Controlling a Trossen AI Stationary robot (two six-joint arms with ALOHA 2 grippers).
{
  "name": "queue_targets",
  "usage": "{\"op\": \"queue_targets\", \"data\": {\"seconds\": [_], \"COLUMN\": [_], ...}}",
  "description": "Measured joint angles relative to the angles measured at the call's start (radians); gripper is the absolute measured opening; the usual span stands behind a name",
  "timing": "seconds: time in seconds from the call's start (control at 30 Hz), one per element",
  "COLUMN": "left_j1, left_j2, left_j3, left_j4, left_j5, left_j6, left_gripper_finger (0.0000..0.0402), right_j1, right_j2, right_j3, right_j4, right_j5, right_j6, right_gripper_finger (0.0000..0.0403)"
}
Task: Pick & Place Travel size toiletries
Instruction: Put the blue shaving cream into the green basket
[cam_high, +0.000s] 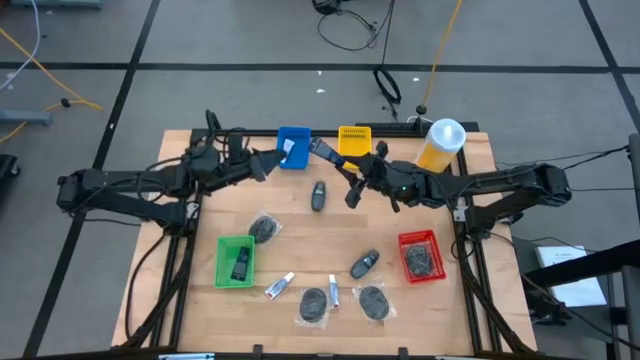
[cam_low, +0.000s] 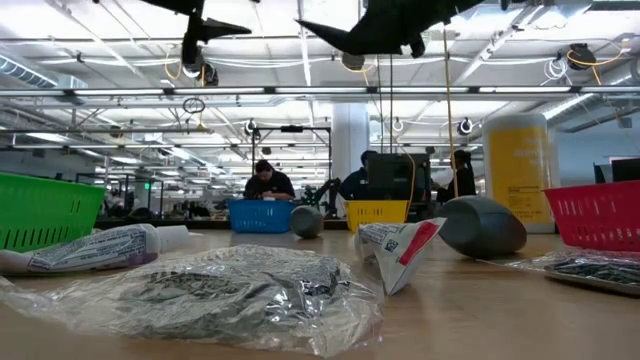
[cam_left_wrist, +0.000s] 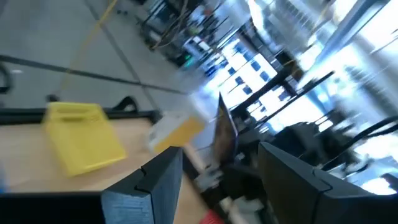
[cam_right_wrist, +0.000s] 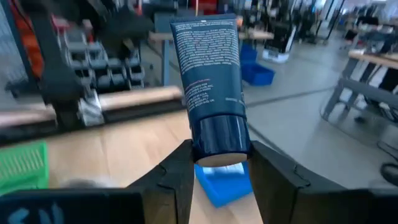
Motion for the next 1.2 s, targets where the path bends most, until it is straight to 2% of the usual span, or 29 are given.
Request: {"op": "queue_targets", "data": {"seconds": [0.33,0.57,0.8,0.93,1.2], "left_j1": [0.003,0.021,0.039,0.045,0.045], "left_j2": [0.179,0.228,0.24,0.24,0.239], "left_j3": [-0.001,-0.001,-0.001,-0.001,-0.001], "left_j4": [0.248,0.265,0.265,0.288,0.306], "left_j5": [0.058,0.065,0.129,0.129,0.134], "left_j6": [-0.029,-0.098,-0.101,-0.086,-0.041], "left_gripper_finger": [0.0207,0.0207,0.0201,0.0163,0.0044], "right_j1": [0.016,0.035,0.034,0.034,0.034], "right_j2": [0.084,0.09,0.091,0.091,0.091], "right_j3": [0.0,0.0,0.0,0.0,0.0], "right_j4": [0.093,0.093,0.084,0.053,0.053], "right_j5": [0.003,0.003,0.003,0.003,0.003], "right_j6": [-0.004,0.002,0.0,0.0,0.0], "right_gripper_finger": [0.0121,0.0121,0.0121,0.0121,0.0121]}}
